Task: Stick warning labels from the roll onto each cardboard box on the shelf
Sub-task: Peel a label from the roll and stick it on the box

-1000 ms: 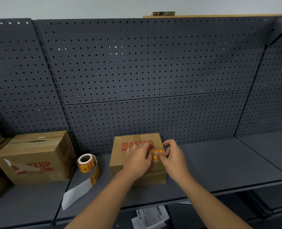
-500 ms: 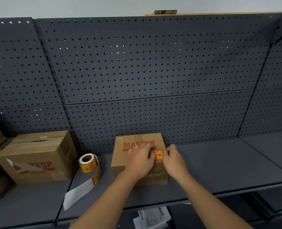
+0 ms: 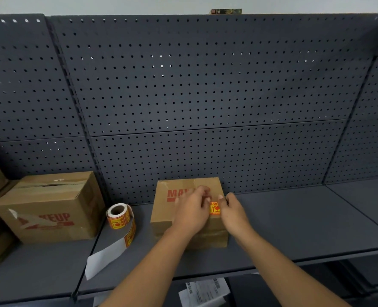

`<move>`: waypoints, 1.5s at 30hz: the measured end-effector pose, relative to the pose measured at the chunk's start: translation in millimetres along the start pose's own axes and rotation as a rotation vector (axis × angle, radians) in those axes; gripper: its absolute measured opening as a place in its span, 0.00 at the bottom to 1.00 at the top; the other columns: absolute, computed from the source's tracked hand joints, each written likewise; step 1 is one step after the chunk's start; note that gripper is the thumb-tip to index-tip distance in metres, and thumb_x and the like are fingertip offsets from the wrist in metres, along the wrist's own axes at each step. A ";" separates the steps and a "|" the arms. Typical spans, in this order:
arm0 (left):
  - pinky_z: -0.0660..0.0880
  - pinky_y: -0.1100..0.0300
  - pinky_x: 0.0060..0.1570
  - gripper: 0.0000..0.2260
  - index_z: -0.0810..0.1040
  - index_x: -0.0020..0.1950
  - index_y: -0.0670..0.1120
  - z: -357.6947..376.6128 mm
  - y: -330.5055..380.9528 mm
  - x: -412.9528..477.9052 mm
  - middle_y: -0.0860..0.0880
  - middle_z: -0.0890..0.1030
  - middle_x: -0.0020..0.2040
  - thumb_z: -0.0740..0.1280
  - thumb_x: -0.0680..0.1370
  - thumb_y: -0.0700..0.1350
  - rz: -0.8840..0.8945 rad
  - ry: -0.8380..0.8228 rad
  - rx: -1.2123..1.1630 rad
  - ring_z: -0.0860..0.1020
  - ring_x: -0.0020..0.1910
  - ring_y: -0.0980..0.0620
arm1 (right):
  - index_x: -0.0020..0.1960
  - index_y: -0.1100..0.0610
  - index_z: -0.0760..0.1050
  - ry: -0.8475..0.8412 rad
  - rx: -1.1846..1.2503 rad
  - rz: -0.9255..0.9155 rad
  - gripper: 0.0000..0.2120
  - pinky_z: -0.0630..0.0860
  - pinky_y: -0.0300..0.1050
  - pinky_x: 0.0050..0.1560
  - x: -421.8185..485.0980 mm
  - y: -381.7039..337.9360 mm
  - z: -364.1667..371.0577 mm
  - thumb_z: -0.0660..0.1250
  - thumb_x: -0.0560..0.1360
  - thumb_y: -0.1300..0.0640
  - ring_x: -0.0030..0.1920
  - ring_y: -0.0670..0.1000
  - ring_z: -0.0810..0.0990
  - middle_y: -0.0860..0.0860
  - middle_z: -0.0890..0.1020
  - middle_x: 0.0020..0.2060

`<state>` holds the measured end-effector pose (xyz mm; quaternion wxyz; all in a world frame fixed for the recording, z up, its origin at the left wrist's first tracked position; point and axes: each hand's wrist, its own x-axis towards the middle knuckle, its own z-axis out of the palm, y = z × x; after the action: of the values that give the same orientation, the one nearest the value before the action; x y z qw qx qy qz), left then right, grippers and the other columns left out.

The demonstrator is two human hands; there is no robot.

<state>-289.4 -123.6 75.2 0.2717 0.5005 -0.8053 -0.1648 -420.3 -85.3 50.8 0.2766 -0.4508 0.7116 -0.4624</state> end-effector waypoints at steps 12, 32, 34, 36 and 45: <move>0.72 0.50 0.65 0.16 0.75 0.67 0.54 3.3 6.2 1.3 0.56 0.80 0.61 0.62 0.83 0.59 -0.084 0.059 0.061 0.77 0.61 0.52 | 0.49 0.56 0.71 -0.023 -0.103 -0.024 0.20 0.70 0.48 0.39 -3.6 4.0 -7.6 0.54 0.85 0.41 0.39 0.50 0.77 0.50 0.78 0.40; 0.60 0.47 0.74 0.21 0.67 0.78 0.59 -9.9 0.1 1.7 0.56 0.74 0.71 0.61 0.85 0.54 -0.023 -0.152 -0.021 0.68 0.73 0.50 | 0.49 0.56 0.71 -0.114 -0.205 -0.097 0.18 0.72 0.49 0.40 -1.5 3.3 -18.4 0.53 0.86 0.43 0.40 0.50 0.77 0.51 0.79 0.41; 0.59 0.47 0.75 0.23 0.65 0.79 0.58 -14.3 -3.6 2.1 0.55 0.73 0.72 0.61 0.84 0.57 -0.004 -0.206 -0.039 0.67 0.73 0.50 | 0.50 0.55 0.71 -0.139 -0.199 -0.103 0.17 0.73 0.49 0.43 -1.8 2.2 -21.5 0.53 0.87 0.44 0.41 0.50 0.78 0.50 0.79 0.42; 0.59 0.47 0.75 0.26 0.64 0.80 0.58 -19.7 -6.3 1.4 0.55 0.72 0.71 0.62 0.83 0.61 0.015 -0.264 -0.044 0.66 0.72 0.49 | 0.52 0.54 0.73 -0.174 -0.215 -0.101 0.18 0.73 0.48 0.43 -4.6 2.7 -25.4 0.53 0.86 0.43 0.45 0.49 0.80 0.50 0.81 0.44; 0.59 0.47 0.74 0.24 0.63 0.79 0.62 -25.6 -8.4 -0.1 0.57 0.71 0.58 0.64 0.84 0.51 0.050 -0.305 -0.095 0.68 0.68 0.49 | 0.56 0.52 0.78 -0.173 -0.178 -0.132 0.18 0.78 0.51 0.52 -11.3 7.6 -23.1 0.52 0.87 0.45 0.49 0.49 0.82 0.49 0.83 0.48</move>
<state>-267.9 -127.1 91.1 0.1740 0.4361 -0.8407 -0.2700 -437.1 -64.5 53.3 0.2647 -0.5574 0.6923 -0.3740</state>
